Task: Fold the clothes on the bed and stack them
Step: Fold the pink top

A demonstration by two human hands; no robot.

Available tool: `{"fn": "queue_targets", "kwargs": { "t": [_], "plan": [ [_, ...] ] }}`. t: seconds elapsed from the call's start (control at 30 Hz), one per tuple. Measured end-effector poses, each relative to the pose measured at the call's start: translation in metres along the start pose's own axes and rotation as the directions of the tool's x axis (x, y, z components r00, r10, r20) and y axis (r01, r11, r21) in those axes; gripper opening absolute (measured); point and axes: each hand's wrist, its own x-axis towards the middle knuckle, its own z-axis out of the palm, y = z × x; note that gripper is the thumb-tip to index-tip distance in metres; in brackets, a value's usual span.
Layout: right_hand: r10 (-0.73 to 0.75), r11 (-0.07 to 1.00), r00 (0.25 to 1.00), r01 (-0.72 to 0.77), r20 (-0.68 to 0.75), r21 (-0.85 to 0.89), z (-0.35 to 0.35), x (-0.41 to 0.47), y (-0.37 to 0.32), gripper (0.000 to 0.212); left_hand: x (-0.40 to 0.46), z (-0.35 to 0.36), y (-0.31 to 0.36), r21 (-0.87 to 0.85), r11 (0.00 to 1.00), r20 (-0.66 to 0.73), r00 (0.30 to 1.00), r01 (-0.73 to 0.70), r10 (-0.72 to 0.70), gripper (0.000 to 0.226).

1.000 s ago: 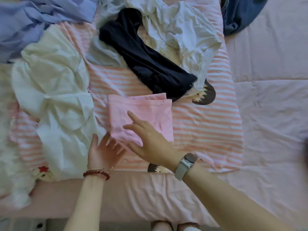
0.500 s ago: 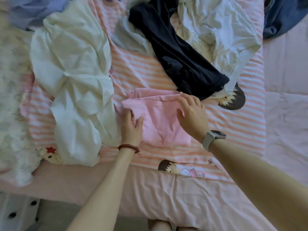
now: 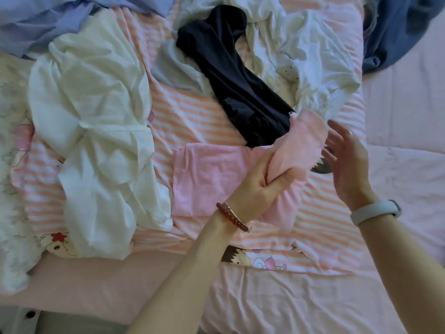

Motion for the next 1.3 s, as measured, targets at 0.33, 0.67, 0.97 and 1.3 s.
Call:
{"fn": "queue_targets", "kwargs": {
  "t": [0.33,0.67,0.97,1.3],
  "plan": [
    [-0.097,0.515,0.907,0.397,0.409,-0.76,0.054,-0.048,0.088,0.065,-0.027,-0.096,-0.083,0.119,0.869,-0.745,0.622,0.48,-0.241,0.043],
    [-0.007,0.149,0.861,0.504,0.509,-0.851,0.063,-0.047,0.114,0.063,-0.046,-0.1,-0.08,0.352,0.863,-0.797,0.599,0.362,0.074,0.031],
    [-0.164,-0.025,0.729,0.67,0.664,-0.742,0.071,-0.057,0.128,0.056,-0.033,-0.097,-0.13,0.988,-0.071,-0.122,0.97,0.14,0.208,0.058],
    [-0.077,-0.016,0.855,0.513,0.512,-0.858,0.025,-0.018,0.149,0.053,-0.004,-0.161,-0.139,0.916,0.051,-0.4,0.904,0.397,0.149,0.067]
  ]
}}
